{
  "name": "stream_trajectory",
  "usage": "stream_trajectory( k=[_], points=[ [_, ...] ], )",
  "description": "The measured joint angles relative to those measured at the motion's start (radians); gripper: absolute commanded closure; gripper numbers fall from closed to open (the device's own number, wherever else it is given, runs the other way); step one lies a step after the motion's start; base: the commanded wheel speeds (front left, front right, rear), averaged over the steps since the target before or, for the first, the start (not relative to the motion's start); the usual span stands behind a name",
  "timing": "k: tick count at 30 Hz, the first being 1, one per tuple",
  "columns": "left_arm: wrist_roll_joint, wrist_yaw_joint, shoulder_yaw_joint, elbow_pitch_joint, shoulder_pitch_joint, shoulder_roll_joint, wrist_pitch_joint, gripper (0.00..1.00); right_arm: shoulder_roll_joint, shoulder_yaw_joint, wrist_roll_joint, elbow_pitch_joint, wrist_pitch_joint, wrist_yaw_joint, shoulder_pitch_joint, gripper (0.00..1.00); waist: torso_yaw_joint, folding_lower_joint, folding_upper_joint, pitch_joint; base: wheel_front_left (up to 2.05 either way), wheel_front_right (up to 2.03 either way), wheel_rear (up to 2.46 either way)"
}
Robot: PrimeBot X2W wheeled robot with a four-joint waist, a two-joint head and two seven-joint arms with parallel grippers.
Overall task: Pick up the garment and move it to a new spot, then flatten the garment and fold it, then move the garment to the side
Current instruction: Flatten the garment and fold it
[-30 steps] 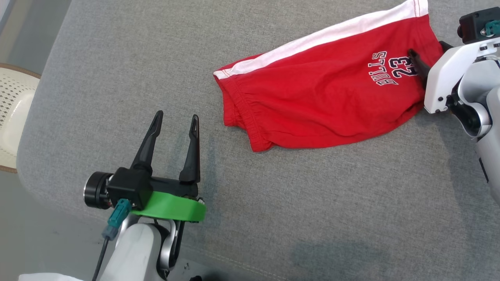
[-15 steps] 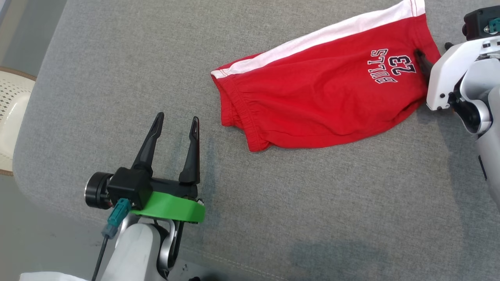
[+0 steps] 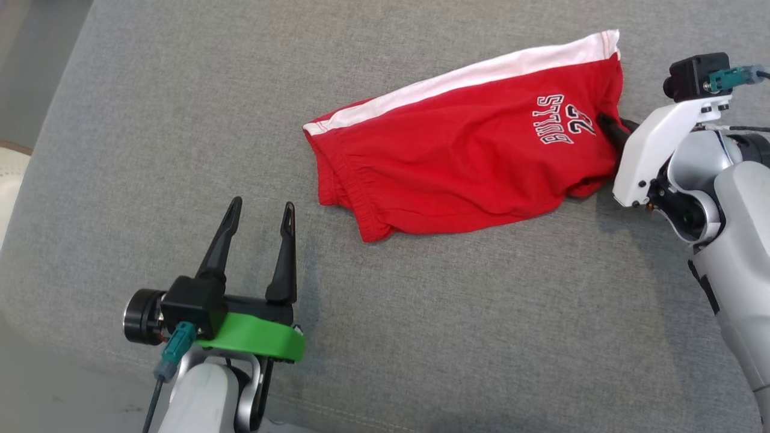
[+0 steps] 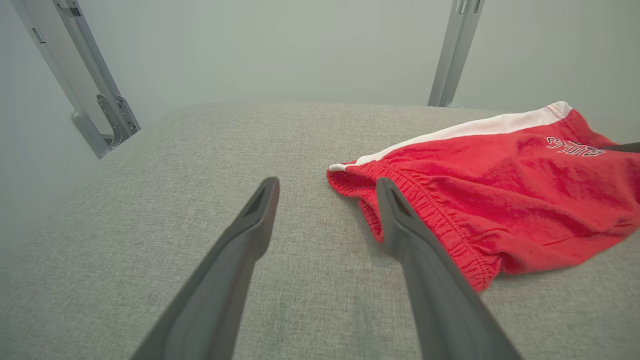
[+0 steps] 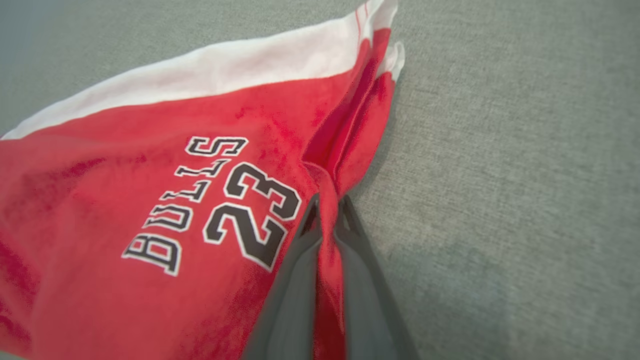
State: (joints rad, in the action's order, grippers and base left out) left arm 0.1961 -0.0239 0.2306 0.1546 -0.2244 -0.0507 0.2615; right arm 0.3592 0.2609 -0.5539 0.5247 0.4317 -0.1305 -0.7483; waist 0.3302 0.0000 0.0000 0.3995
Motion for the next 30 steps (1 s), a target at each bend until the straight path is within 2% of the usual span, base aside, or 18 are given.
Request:
stream_trajectory(
  k=[7, 13, 18, 24, 25, 26, 27, 30],
  points=[
    [-0.027, -0.013, -0.027, 0.016, 0.086, -0.004, 0.001, 0.0, -0.013, -0.043, -0.11, -0.138, -0.009, 0.0, 0.157, 1.0, -0.067, 0.0, 0.0, -0.079, 0.0, 0.0, 0.0],
    [-0.046, -0.022, -0.033, 0.022, 0.144, -0.015, 0.001, 0.0, -0.004, -0.147, -0.146, -0.245, 0.02, 0.0, 0.288, 1.0, -0.144, 0.0, 0.0, -0.145, 0.0, 0.0, 0.0],
    [-0.055, -0.031, -0.011, 0.018, 0.164, -0.013, 0.001, 0.0, -0.025, -0.245, -0.113, -0.253, 0.028, 0.0, 0.381, 1.0, -0.2, 0.0, 0.0, -0.187, 0.0, 0.0, 0.0],
    [-0.055, -0.039, 0.007, 0.018, 0.18, -0.011, 0.001, 0.0, -0.045, -0.292, -0.044, -0.196, -0.033, 0.0, 0.441, 1.0, -0.234, 0.0, 0.0, -0.205, 0.0, 0.0, 0.0],
    [-0.055, -0.04, 0.009, 0.018, 0.18, -0.01, 0.001, 0.0, -0.05, -0.298, -0.03, -0.18, -0.051, 0.0, 0.446, 0.55, -0.236, 0.0, 0.0, -0.205, 0.0, 0.0, 0.0],
    [-0.055, -0.043, 0.012, 0.019, 0.181, -0.009, 0.001, 0.0, -0.058, -0.307, -0.016, -0.159, -0.07, 0.0, 0.449, 0.2, -0.236, 0.0, 0.0, -0.203, 0.0, 0.0, 0.0],
    [-0.055, -0.044, 0.013, 0.02, 0.182, -0.009, 0.001, 0.0, -0.064, -0.31, 0.0, -0.139, -0.083, 0.0, 0.453, 0.02, -0.235, 0.0, 0.0, -0.201, 0.0, 0.0, 0.0],
    [-0.055, -0.047, 0.014, 0.02, 0.183, -0.009, 0.001, 0.0, -0.078, -0.325, 0.023, -0.084, -0.111, 0.0, 0.455, 0.0, -0.23, 0.0, 0.0, -0.196, 0.0, 0.0, 0.0]
  ],
)
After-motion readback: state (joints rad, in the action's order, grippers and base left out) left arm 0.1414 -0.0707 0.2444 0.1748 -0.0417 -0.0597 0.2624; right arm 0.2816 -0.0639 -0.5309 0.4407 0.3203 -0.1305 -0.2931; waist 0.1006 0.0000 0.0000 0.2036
